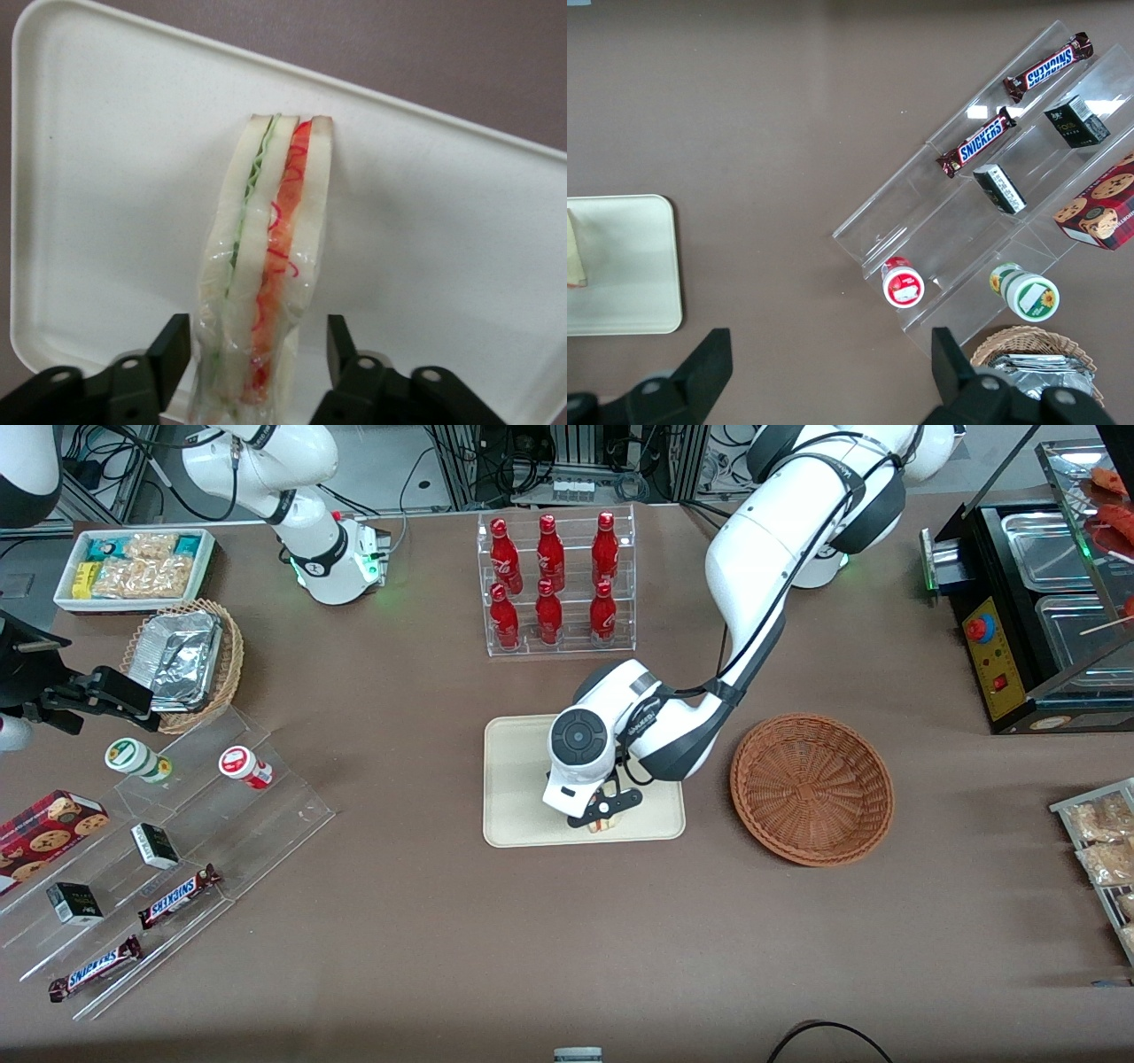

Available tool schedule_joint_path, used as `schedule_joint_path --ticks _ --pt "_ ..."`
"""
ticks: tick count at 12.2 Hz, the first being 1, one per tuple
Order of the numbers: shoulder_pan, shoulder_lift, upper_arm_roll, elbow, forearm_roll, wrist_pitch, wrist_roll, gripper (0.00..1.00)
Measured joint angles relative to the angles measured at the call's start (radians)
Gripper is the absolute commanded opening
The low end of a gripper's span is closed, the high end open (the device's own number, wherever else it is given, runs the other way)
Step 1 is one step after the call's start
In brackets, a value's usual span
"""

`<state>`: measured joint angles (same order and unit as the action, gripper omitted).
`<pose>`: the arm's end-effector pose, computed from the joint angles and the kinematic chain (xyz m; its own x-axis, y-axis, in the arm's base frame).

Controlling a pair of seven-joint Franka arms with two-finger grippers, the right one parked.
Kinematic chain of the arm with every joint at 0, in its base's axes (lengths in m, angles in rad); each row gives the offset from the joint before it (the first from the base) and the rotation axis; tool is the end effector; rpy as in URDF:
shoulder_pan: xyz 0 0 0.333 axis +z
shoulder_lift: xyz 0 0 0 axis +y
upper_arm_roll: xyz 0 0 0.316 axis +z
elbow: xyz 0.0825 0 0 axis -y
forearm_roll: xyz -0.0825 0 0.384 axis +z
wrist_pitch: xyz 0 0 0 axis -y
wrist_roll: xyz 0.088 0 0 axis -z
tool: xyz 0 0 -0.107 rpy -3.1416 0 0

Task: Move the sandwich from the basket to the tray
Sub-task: 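Lower the sandwich onto the tray and open the left gripper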

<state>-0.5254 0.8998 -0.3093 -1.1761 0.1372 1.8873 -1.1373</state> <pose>0.5515 -0.4991 0.2480 0.9253 0.3383 -0.1712 0.3277 -0.9407 -0.0879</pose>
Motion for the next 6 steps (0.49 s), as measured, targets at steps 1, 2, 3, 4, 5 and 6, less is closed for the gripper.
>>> schedule_joint_path --ticks 1,2,3,4,5,6 --pt "0.005 -0.005 0.001 0.012 0.0 -0.002 -0.001 1.0" --pt "0.013 -0.017 0.001 0.022 0.0 -0.009 -0.001 1.0" --pt "0.022 -0.036 0.001 0.031 0.0 -0.022 -0.001 1.0" --pt "0.028 -0.059 0.002 0.033 0.0 -0.036 -0.001 1.0" --pt "0.035 -0.08 0.003 0.033 0.0 -0.056 -0.001 1.0" --pt "0.041 -0.096 0.003 0.033 0.0 -0.081 -0.001 1.0"
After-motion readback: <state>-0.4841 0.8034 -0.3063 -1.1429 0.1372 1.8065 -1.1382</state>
